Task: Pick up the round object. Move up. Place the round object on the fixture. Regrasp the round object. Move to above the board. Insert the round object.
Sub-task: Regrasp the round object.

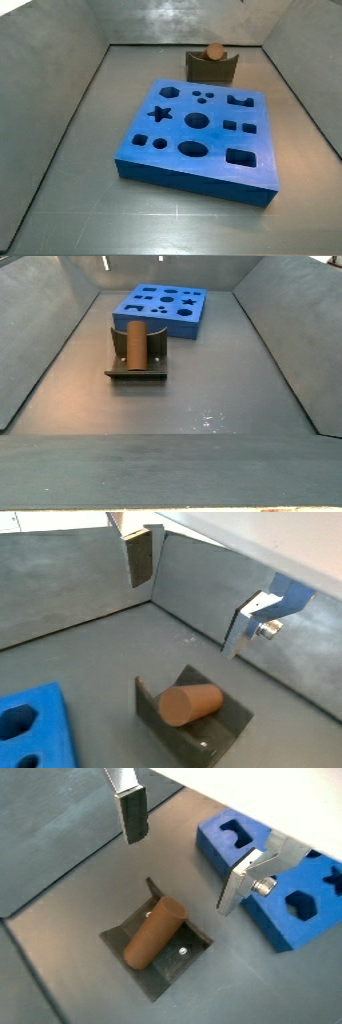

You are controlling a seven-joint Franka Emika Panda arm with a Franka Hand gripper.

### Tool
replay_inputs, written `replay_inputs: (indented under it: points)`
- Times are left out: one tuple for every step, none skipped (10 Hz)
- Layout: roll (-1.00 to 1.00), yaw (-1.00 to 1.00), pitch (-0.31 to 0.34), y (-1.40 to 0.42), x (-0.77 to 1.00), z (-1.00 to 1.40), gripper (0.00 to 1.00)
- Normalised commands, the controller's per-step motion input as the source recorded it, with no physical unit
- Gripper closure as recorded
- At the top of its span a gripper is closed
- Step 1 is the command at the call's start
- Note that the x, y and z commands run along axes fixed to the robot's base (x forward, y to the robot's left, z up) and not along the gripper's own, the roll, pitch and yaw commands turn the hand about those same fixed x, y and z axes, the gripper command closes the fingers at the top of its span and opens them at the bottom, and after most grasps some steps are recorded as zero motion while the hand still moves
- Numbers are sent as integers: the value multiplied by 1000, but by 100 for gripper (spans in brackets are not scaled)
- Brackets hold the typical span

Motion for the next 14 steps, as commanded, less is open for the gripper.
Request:
replay_inputs:
  points:
    - [1000, 18, -42, -21, -10, 7, 0]
    - [1000, 18, -40, -21, -7, 7, 0]
    - [1000, 18, -35, -25, 2, 5, 0]
    - [1000, 19, -31, -19, 9, 2, 0]
    - [1000, 20, -21, -26, 13, 1, 0]
    - [1000, 21, -15, -29, 18, -1, 0]
    - [1000, 22, -5, -27, 24, -7, 0]
    - [1000, 24, 2, -27, 30, -8, 0]
    - [1000, 26, 17, -29, 33, -12, 0]
    - [1000, 31, 28, -31, 40, -11, 0]
    - [1000, 38, 49, -34, 47, -5, 0]
    - [1000, 42, 63, -34, 50, -7, 0]
    - [1000, 59, 101, -38, 63, -12, 0]
    - [1000, 70, 121, -38, 68, -11, 0]
